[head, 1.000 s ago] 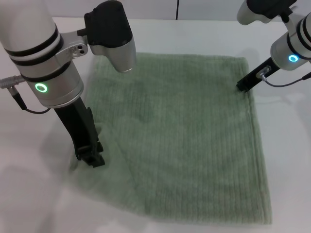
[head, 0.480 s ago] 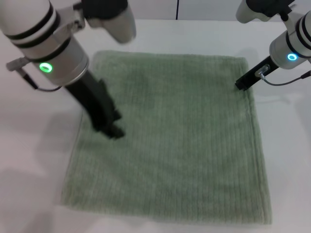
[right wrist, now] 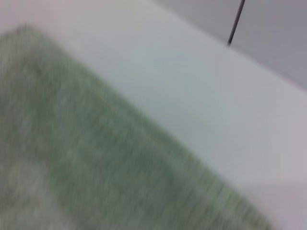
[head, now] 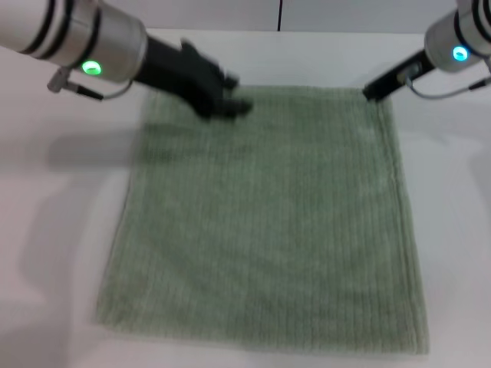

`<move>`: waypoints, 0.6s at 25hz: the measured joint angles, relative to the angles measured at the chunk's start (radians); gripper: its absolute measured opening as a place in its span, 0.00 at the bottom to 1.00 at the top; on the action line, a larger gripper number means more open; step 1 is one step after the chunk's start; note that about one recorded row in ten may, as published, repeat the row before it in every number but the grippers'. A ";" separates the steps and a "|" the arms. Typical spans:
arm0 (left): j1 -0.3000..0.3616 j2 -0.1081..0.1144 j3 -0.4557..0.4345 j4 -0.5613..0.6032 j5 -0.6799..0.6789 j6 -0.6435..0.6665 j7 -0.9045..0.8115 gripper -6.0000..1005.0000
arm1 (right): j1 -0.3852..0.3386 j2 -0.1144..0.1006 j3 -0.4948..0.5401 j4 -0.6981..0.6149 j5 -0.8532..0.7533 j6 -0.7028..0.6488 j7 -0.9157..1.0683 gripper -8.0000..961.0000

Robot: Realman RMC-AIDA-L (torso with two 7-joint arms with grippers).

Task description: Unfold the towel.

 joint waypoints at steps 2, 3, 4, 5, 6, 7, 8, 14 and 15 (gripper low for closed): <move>0.027 0.001 -0.035 -0.019 -0.063 -0.075 0.023 0.42 | -0.013 0.012 0.010 -0.064 0.000 -0.014 0.000 0.01; 0.041 0.002 -0.053 -0.038 -0.102 -0.118 0.037 0.42 | -0.021 0.021 0.012 -0.096 0.000 -0.021 0.000 0.01; 0.049 0.002 -0.069 -0.060 -0.136 -0.156 0.052 0.42 | -0.029 0.031 0.013 -0.127 0.000 -0.031 -0.001 0.01; 0.057 0.002 -0.084 -0.079 -0.165 -0.188 0.068 0.42 | -0.038 0.045 0.010 -0.164 0.000 -0.044 -0.003 0.01; 0.066 0.001 -0.100 -0.101 -0.195 -0.222 0.088 0.42 | -0.047 0.058 0.005 -0.200 0.000 -0.066 -0.007 0.01; 0.074 0.000 -0.117 -0.133 -0.241 -0.261 0.118 0.42 | -0.059 0.070 -0.009 -0.234 0.004 -0.098 -0.010 0.01; 0.081 0.000 -0.126 -0.156 -0.279 -0.285 0.142 0.42 | -0.071 0.079 -0.029 -0.263 0.017 -0.141 -0.013 0.01; 0.106 0.001 -0.208 -0.350 -0.634 -0.409 0.406 0.42 | -0.142 0.085 -0.162 -0.325 0.186 -0.450 -0.018 0.01; 0.102 0.001 -0.232 -0.402 -0.710 -0.416 0.470 0.42 | -0.162 0.086 -0.181 -0.340 0.215 -0.505 -0.019 0.01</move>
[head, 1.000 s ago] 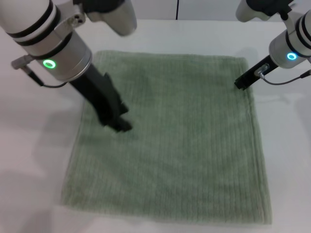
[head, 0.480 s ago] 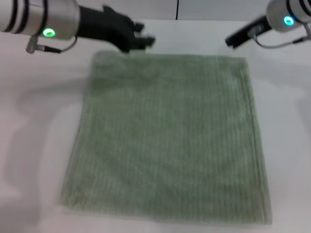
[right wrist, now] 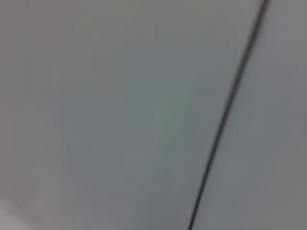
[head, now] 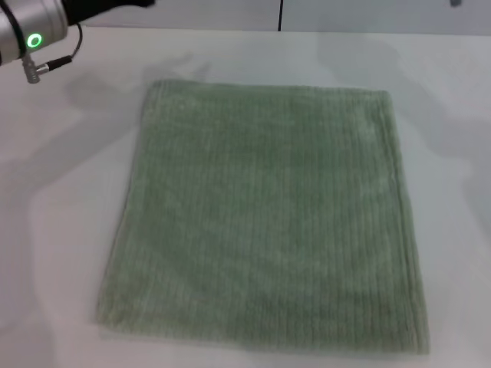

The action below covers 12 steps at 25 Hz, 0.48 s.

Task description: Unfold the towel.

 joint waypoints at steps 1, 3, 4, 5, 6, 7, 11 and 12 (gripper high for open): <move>-0.003 0.000 -0.011 -0.025 -0.037 -0.002 0.032 0.42 | -0.026 0.001 -0.029 -0.021 0.038 -0.070 -0.002 0.01; -0.007 0.000 -0.030 -0.067 -0.097 -0.004 0.085 0.41 | -0.080 0.001 -0.097 -0.064 0.105 -0.202 -0.002 0.01; -0.007 0.000 -0.030 -0.067 -0.097 -0.004 0.085 0.41 | -0.107 0.001 -0.133 -0.087 0.137 -0.288 -0.001 0.01; -0.010 0.000 -0.048 -0.106 -0.155 -0.005 0.137 0.41 | -0.136 0.002 -0.175 -0.101 0.150 -0.356 0.002 0.01; -0.010 0.000 -0.048 -0.106 -0.155 -0.005 0.137 0.41 | -0.155 0.002 -0.201 -0.110 0.158 -0.413 0.006 0.01; -0.021 -0.001 -0.093 -0.244 -0.374 0.001 0.327 0.41 | -0.181 0.003 -0.243 -0.118 0.160 -0.487 0.017 0.01; -0.031 -0.001 -0.095 -0.350 -0.567 0.003 0.492 0.41 | -0.250 0.006 -0.381 -0.096 0.161 -0.757 0.046 0.01; -0.037 -0.002 -0.096 -0.374 -0.602 0.003 0.523 0.41 | -0.266 0.007 -0.422 -0.077 0.161 -0.839 0.051 0.01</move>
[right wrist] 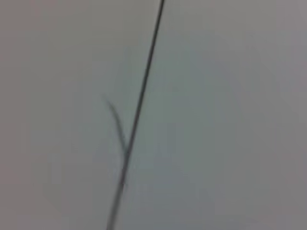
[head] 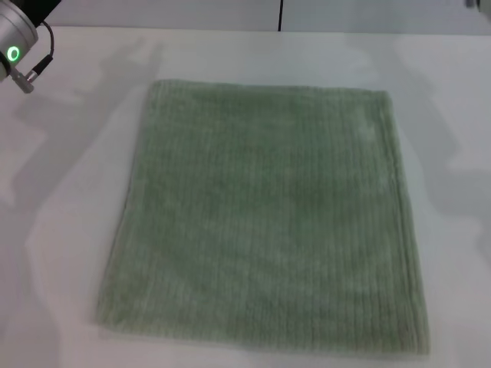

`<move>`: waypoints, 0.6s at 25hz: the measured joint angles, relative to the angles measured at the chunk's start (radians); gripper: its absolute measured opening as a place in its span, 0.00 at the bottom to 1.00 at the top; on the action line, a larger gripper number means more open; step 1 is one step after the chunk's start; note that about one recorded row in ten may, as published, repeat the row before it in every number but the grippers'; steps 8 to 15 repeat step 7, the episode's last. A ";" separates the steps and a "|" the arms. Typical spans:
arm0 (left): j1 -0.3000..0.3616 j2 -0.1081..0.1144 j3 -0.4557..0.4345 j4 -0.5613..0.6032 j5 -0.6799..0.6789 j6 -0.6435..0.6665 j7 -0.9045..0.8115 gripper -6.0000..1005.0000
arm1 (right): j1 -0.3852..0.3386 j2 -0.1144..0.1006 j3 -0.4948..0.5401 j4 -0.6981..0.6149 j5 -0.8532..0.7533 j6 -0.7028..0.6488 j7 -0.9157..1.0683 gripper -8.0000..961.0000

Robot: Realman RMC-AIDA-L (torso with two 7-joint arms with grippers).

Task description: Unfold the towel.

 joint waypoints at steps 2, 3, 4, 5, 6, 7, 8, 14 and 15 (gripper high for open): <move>-0.016 -0.001 -0.002 -0.059 -0.081 0.000 0.073 0.41 | -0.024 0.002 -0.053 0.037 0.002 -0.139 0.008 0.01; -0.019 -0.001 -0.002 -0.076 -0.114 0.000 0.097 0.41 | -0.038 0.003 -0.083 0.060 0.007 -0.224 0.015 0.01; -0.027 -0.003 -0.002 -0.111 -0.179 0.000 0.154 0.41 | -0.048 0.003 -0.102 0.080 0.016 -0.281 0.022 0.01; -0.030 -0.003 -0.003 -0.127 -0.214 0.001 0.183 0.41 | -0.059 0.004 -0.123 0.106 0.032 -0.351 0.029 0.01; -0.030 -0.003 -0.003 -0.127 -0.214 0.001 0.183 0.41 | -0.065 0.004 -0.133 0.127 0.046 -0.387 0.033 0.01; -0.036 -0.004 -0.003 -0.151 -0.259 0.001 0.223 0.41 | -0.071 0.004 -0.143 0.154 0.065 -0.436 0.039 0.01; -0.036 -0.004 -0.003 -0.151 -0.259 0.001 0.223 0.41 | -0.071 0.004 -0.143 0.154 0.065 -0.436 0.039 0.01; -0.036 -0.004 -0.003 -0.151 -0.259 0.001 0.223 0.41 | -0.071 0.004 -0.143 0.154 0.065 -0.436 0.039 0.01; -0.036 -0.004 -0.003 -0.151 -0.259 0.001 0.223 0.41 | -0.071 0.004 -0.143 0.154 0.065 -0.436 0.039 0.01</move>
